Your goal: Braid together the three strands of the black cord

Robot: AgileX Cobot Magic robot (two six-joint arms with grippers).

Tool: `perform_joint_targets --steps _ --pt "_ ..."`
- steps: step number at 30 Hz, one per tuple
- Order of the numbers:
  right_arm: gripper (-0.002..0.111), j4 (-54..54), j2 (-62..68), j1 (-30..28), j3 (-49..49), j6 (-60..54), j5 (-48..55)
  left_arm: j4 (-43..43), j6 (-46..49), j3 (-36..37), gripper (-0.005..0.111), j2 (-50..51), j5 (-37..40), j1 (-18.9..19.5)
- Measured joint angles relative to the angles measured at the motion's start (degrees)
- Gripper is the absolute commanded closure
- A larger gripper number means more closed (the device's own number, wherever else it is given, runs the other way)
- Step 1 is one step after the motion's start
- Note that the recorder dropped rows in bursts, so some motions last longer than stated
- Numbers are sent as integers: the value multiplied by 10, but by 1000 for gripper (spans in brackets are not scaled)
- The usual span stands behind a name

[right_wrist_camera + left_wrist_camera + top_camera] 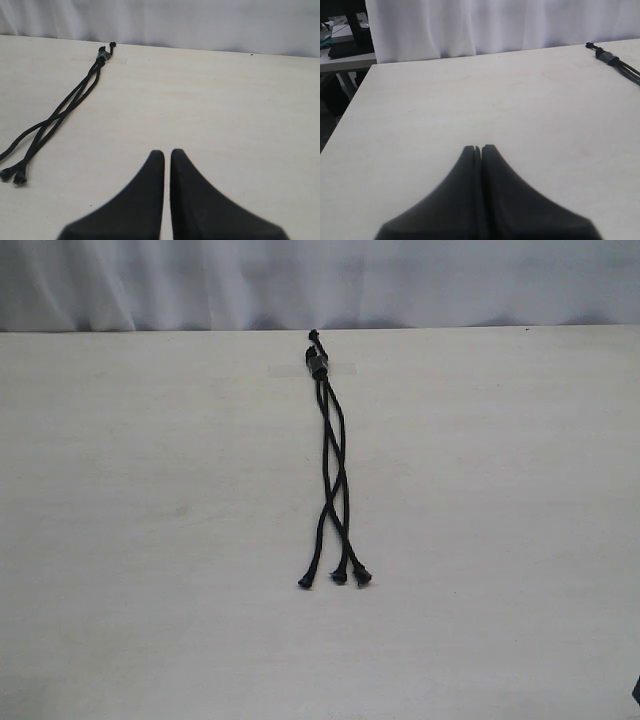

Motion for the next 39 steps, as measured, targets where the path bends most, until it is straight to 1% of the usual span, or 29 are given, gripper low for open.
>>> perform_joint_targets --steps 7,12,15,39 --pt "104 0 0 0 0 0 0 -3 2 0 107 0 0 0" --pt "104 0 0 0 0 0 0 62 2 0 107 0 0 0" --pt "104 0 0 0 0 0 0 76 2 0 107 0 0 0" --pt "104 0 0 0 0 0 0 83 3 0 107 0 -2 0"
